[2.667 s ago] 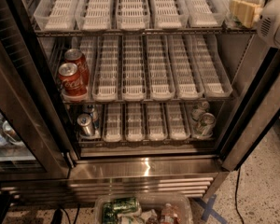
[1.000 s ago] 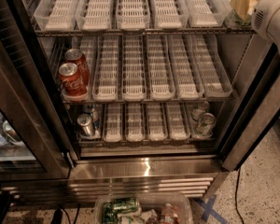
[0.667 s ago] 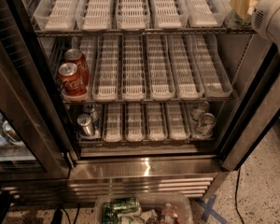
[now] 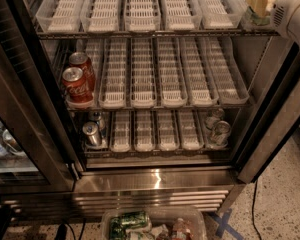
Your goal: Pick green can from top shelf of fridge
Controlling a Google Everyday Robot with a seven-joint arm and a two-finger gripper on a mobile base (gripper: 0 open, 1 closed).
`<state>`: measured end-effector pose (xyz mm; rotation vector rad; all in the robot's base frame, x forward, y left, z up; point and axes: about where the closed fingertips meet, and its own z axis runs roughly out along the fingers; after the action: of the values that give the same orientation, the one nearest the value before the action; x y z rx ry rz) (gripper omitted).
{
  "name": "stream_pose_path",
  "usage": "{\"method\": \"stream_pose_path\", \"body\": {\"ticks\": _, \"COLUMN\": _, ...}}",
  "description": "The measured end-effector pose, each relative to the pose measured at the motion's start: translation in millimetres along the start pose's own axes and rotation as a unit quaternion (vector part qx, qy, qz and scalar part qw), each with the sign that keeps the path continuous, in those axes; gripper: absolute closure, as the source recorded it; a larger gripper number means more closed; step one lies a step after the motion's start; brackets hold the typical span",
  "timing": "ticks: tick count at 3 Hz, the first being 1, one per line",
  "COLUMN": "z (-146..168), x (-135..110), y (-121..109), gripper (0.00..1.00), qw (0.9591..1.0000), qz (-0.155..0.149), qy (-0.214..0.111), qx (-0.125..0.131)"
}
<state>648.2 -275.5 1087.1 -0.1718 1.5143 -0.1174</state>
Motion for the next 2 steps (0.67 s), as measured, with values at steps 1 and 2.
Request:
{"method": "stream_pose_path", "body": {"ticks": 1, "z": -5.9, "x": -30.6, "y": -4.0, "gripper": 1.00, "qw": 0.9996, "qz": 0.014, "qy": -0.026, "qx": 0.002}}
{"method": "stream_pose_path", "body": {"ticks": 2, "z": -11.5, "x": -50.2, "y": -8.8, "gripper": 1.00, "qw": 0.9986, "qz": 0.025, "qy": -0.046, "qx": 0.008}}
